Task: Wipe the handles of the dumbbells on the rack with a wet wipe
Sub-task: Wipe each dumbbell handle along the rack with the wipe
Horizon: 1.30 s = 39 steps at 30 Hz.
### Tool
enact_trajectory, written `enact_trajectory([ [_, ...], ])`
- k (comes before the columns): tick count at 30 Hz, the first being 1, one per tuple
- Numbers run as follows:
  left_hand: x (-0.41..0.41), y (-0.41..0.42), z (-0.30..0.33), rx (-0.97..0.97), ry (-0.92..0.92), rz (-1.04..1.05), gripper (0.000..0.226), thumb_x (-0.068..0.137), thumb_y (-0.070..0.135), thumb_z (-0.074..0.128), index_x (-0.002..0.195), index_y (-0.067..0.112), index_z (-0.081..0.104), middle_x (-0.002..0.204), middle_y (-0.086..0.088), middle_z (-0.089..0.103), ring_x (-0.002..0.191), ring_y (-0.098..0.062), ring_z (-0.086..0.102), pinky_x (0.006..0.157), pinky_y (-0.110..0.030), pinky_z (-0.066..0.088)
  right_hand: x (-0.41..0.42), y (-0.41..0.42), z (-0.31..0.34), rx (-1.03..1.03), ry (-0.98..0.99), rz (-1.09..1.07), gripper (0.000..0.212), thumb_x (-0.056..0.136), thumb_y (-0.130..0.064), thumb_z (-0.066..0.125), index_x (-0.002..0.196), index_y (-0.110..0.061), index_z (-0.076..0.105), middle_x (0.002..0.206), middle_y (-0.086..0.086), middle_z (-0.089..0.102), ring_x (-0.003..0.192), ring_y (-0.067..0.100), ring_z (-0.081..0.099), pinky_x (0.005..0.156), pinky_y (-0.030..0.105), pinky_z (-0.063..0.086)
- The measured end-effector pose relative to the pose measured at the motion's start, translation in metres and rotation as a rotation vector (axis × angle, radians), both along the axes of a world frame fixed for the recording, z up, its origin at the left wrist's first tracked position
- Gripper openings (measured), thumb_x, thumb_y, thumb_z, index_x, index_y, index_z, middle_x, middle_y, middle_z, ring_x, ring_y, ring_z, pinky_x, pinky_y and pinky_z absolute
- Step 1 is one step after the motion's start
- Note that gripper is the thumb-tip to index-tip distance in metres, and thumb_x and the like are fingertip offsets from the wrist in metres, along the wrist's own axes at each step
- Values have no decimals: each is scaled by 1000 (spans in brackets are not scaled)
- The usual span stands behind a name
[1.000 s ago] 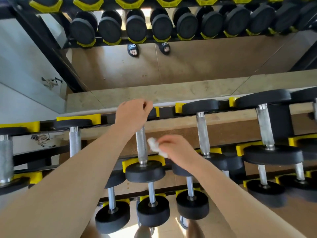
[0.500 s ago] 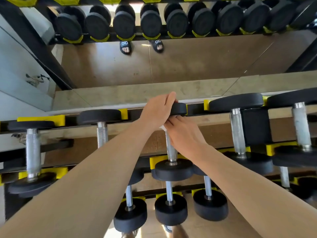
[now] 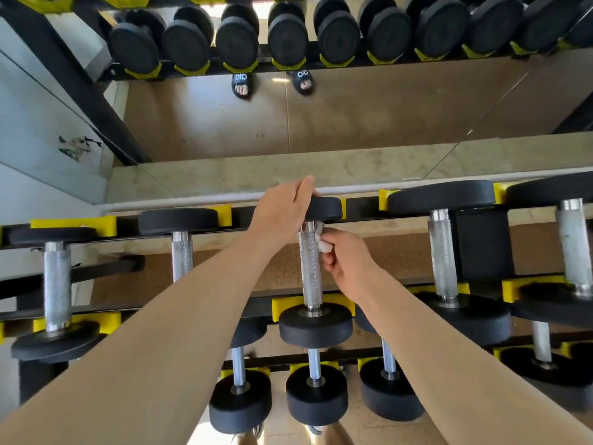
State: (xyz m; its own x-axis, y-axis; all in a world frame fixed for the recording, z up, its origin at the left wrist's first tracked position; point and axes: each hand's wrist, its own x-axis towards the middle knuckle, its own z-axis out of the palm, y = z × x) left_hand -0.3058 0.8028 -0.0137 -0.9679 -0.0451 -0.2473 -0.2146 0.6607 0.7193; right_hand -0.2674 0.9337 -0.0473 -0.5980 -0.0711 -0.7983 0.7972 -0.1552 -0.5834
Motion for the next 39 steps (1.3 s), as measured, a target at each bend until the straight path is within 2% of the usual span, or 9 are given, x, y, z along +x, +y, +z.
enact_trajectory([
  [4, 0, 0, 1, -40, 14, -18, 48, 111, 40, 28, 101, 27, 73, 82, 5, 67, 75, -6, 60, 68, -27, 47, -13, 1, -1, -111, -36, -3, 12, 95, -10, 47, 97, -9, 59, 64, 0, 45, 47, 10, 34, 49, 26, 28],
  [7, 0, 0, 1, -44, 19, -15, 48, 111, 40, 28, 103, 26, 74, 85, 3, 68, 77, -6, 60, 70, -27, 48, -13, -5, 9, 154, 20, 68, 10, 94, -11, 53, 89, -8, 61, 64, 6, 48, 55, 15, 39, 54, 27, 31],
  [13, 0, 0, 2, -34, -10, -19, 45, 111, 40, 28, 100, 30, 71, 87, 3, 67, 78, -6, 59, 76, -30, 50, 33, -12, 25, 853, 980, 625, 19, 95, -17, 58, 110, -18, 69, 95, -5, 70, 79, 4, 63, 70, 13, 48],
  [17, 0, -2, 2, -17, -15, -42, 44, 111, 41, 30, 103, 30, 71, 93, 0, 70, 82, -10, 62, 79, -30, 51, 25, -28, 23, 1262, 1169, 1020, 29, 80, -29, 75, 104, -13, 71, 89, 5, 73, 79, 20, 66, 71, 32, 53],
  [25, -3, -3, 0, -27, -38, -52, 50, 111, 43, 28, 104, 25, 74, 87, -4, 72, 81, -18, 64, 84, -41, 54, 17, 7, 28, 1146, 1165, 879, 18, 94, -23, 55, 104, -21, 69, 84, -7, 69, 70, 7, 62, 60, 22, 51],
  [28, -2, -4, 0, -26, -32, -63, 51, 111, 43, 26, 104, 26, 73, 82, -5, 71, 76, -16, 64, 78, -39, 55, 16, 24, 25, 771, 746, 392, 16, 96, -19, 53, 95, -22, 68, 68, -10, 58, 55, 1, 51, 58, 14, 37],
  [31, -2, -4, 0, -25, -28, -59, 51, 111, 43, 26, 104, 26, 73, 82, -4, 71, 76, -14, 64, 78, -38, 55, 10, 11, 24, 291, 243, 61, 23, 93, -26, 56, 75, -14, 61, 60, 1, 52, 53, 14, 43, 60, 33, 39],
  [35, -1, -2, 1, -33, -29, -54, 49, 111, 41, 27, 104, 25, 73, 88, -4, 71, 80, -15, 64, 79, -36, 54, 18, -11, 12, 493, 357, 235, 25, 95, -29, 53, 86, -12, 69, 70, 7, 64, 63, 20, 53, 62, 33, 42],
  [39, -2, -2, 1, -48, -20, -55, 50, 111, 39, 27, 102, 24, 73, 88, -5, 70, 82, -20, 63, 79, -39, 52, 38, -12, 22, 701, 678, 326, 18, 99, -19, 51, 92, -18, 67, 76, -7, 66, 64, 0, 58, 57, 8, 42],
])
